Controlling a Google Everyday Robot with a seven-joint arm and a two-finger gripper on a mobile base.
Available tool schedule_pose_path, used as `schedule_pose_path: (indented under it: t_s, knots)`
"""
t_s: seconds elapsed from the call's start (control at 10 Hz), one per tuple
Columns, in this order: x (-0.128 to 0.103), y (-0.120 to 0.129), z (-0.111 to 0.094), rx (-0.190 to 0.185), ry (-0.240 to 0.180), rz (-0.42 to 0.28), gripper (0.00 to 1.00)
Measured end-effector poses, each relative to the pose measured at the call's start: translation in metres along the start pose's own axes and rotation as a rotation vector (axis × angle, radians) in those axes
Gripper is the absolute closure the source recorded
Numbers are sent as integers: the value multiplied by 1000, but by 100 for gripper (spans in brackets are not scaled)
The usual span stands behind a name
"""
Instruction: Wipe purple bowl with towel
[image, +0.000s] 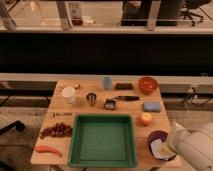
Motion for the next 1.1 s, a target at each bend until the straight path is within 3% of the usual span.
schedule_pose_path:
  t_s: [0.2, 0.4, 1.1]
  knots:
    - [3, 0, -1, -31, -3, 16, 20]
    - [0, 2, -2, -103, -1, 22, 20]
    - [4, -3, -3, -110, 6, 50, 20]
